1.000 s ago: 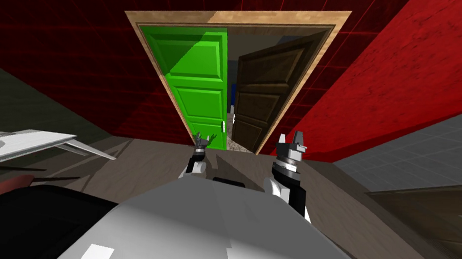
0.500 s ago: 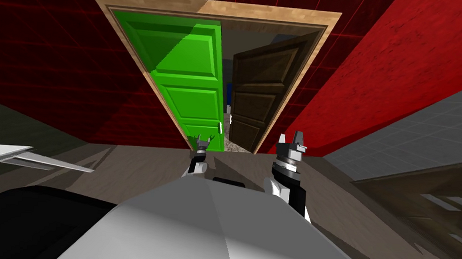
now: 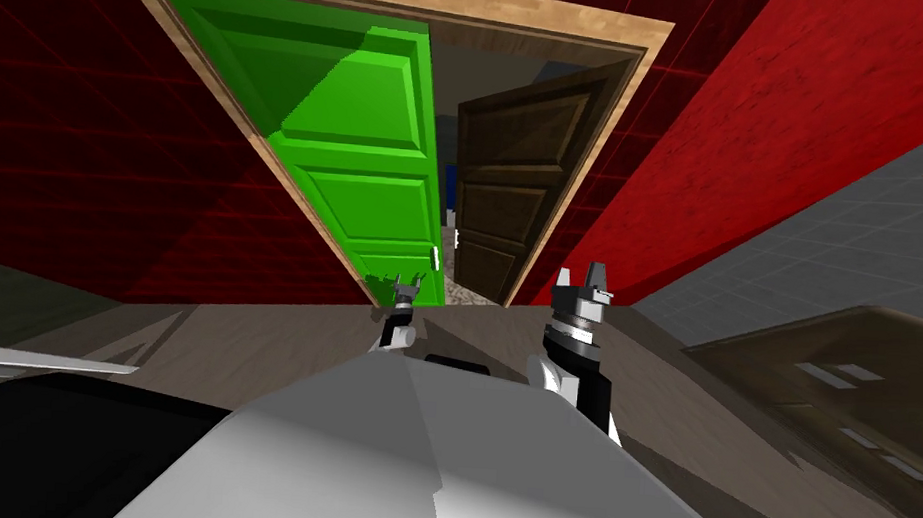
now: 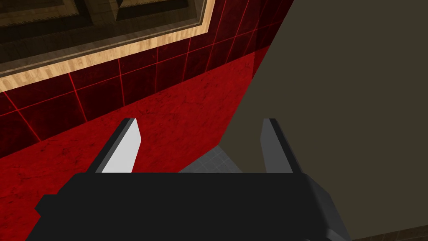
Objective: Push the door open
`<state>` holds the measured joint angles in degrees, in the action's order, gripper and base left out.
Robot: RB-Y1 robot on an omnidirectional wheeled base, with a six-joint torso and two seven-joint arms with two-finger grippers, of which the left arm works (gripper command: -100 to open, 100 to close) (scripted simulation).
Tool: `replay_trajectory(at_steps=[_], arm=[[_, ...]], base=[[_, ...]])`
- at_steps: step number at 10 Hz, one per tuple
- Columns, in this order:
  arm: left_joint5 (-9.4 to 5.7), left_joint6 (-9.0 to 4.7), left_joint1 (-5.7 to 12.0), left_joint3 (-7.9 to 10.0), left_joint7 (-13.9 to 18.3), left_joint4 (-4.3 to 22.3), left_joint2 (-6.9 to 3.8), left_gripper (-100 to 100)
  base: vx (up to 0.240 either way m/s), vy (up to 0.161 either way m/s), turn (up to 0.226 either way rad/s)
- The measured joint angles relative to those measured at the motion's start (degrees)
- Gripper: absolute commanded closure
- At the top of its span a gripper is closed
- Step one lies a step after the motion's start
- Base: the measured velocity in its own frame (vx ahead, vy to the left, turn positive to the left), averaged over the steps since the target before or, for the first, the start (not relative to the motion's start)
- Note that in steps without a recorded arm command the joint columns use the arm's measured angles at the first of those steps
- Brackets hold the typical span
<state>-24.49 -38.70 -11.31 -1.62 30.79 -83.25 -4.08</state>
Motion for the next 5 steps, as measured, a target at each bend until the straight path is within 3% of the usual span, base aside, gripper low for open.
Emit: replay_trajectory(at_steps=[5], arm=[[-3.53,-2.92,2.61,-0.21,6.3,8.1,0.66,-100]], base=[[0.083,0.055,-0.14]])
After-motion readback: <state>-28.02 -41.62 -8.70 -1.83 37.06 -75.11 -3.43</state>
